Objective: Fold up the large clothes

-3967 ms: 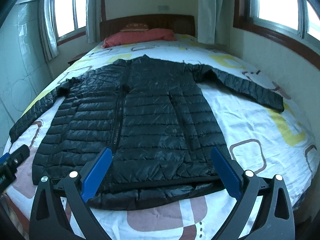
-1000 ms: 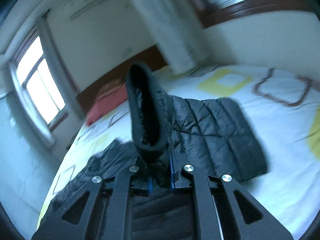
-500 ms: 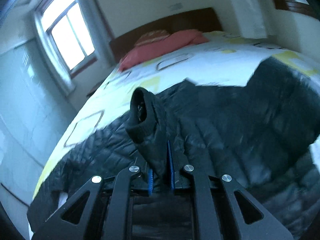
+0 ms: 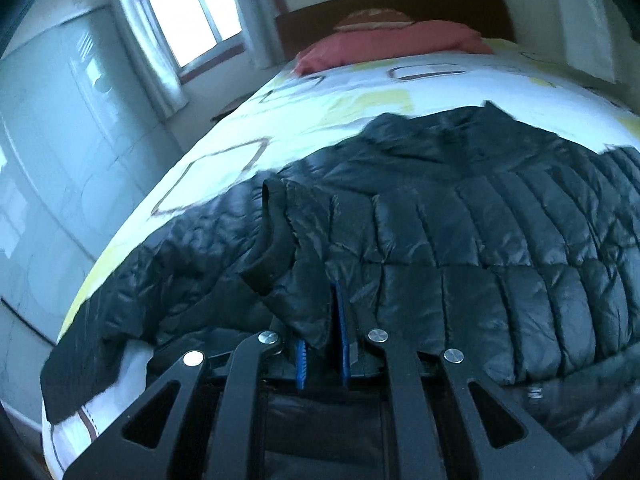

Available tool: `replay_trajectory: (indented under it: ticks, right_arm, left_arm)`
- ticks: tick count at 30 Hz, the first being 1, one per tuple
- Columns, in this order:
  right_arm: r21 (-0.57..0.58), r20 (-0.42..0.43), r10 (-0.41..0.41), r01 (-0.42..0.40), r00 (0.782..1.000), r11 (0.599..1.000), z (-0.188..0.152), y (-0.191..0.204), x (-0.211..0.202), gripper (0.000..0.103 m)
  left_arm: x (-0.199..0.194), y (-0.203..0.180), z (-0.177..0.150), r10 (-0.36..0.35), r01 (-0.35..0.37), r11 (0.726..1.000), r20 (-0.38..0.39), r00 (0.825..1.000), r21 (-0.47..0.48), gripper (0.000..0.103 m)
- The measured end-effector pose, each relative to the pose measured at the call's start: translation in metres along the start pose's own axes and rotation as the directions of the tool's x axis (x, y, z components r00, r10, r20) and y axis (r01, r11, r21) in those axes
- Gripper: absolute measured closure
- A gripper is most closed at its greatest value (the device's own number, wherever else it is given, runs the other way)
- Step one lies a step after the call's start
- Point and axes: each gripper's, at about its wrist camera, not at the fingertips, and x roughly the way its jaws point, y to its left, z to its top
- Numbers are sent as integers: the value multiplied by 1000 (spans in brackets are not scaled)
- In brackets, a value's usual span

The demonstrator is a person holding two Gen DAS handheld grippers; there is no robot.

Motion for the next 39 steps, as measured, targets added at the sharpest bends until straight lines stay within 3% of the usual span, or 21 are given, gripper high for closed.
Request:
replay_trajectory:
  ticks: [11,12,14,15,16,22,23,25,27,29,32,36,39]
  right_arm:
    - [-130,-108,-46,32,993,991,-12,40,34,85]
    - [-137,-107,-45,30,993,990,-13,41,35,81]
    - [-144,-103,-25,10,994,989,-13,43,32,60]
    - [-149,-103,-8,-8,995,989,-14,46,30,42]
    - [-153,-99,0,-16,995,988,-15,48,28,32]
    - [-190,-29,51,-56,998,980,-18,48,-15,32]
    - [-177,-3,55,-55,998,983,-16,36,-29,35]
    - [-140,37,37,-32,999,990,-10,7,-50,52]
    - [-65,75,-8,13,997,998,1,-43,-73,59]
    - [36,117,-97,94,988,995,16,-108,-95,62]
    - [202,147,-244,213,958,956,29,-201,-121,65]
    - [266,103,-374,336,922,903,29,-272,-124,70]
    - [238,29,-367,350,930,906,17,-290,-101,74]
  left_arm:
    - [1,0,0,0,0,1000,0,1000,0,3]
    - [1,0,0,0,0,1000,0,1000,1,3]
    - [1,0,0,1,-1,1000,0,1000,1,3]
    - [1,0,0,0,0,1000,0,1000,0,3]
    - [1,0,0,0,0,1000,0,1000,0,3]
    - [1,0,-1,-3,3,1000,1,1000,-2,3]
    - [1,0,-1,-3,3,1000,1,1000,-1,3]
    - [1,-1,-1,-2,2,1000,1,1000,-1,3]
    - [1,-1,-1,-2,2,1000,1,1000,-1,3]
    - [1,-1,-1,0,0,1000,1,1000,0,3]
    - [1,-1,-1,5,-5,1000,0,1000,4,3]
    - [2,-1,-1,12,-12,1000,-2,1000,10,3]
    - [3,-3,-1,20,-20,1000,-4,1000,16,3]
